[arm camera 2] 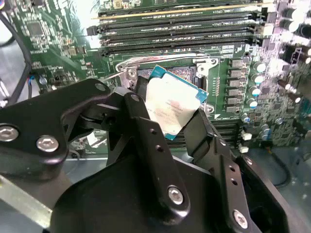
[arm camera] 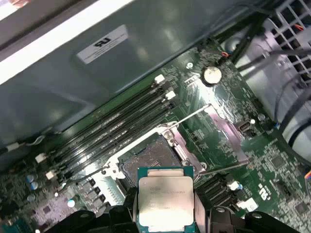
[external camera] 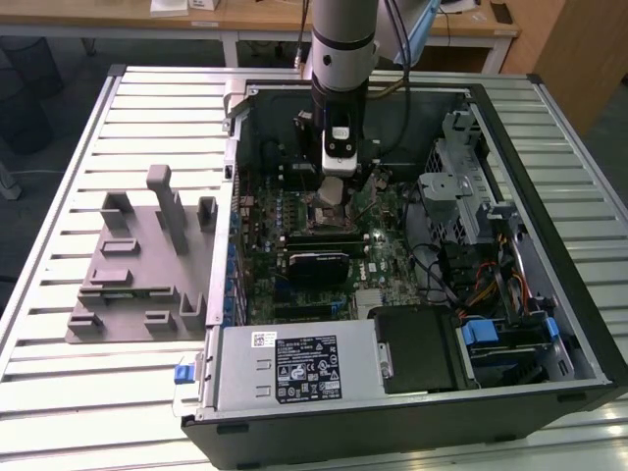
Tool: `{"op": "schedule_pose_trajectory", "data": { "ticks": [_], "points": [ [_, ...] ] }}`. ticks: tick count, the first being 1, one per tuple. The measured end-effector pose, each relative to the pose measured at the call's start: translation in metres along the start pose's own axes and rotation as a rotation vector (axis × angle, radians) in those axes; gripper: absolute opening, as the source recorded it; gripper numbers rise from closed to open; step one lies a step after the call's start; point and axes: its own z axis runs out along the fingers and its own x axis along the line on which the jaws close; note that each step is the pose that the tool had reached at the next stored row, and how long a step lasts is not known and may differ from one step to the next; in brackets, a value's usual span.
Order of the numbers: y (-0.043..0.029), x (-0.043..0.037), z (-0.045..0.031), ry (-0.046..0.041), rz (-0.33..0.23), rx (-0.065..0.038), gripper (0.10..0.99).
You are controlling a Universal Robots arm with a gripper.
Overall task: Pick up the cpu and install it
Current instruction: 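Place the cpu into insertion slot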
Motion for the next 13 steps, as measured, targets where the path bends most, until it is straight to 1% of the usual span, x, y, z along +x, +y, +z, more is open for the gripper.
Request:
{"op": "schedule_pose_trajectory", "data": {
  "ticks": [13],
  "points": [
    [0.0, 0.0, 0.001, -0.0122, 0.229, 0.004, 0.545]
  ]
}}
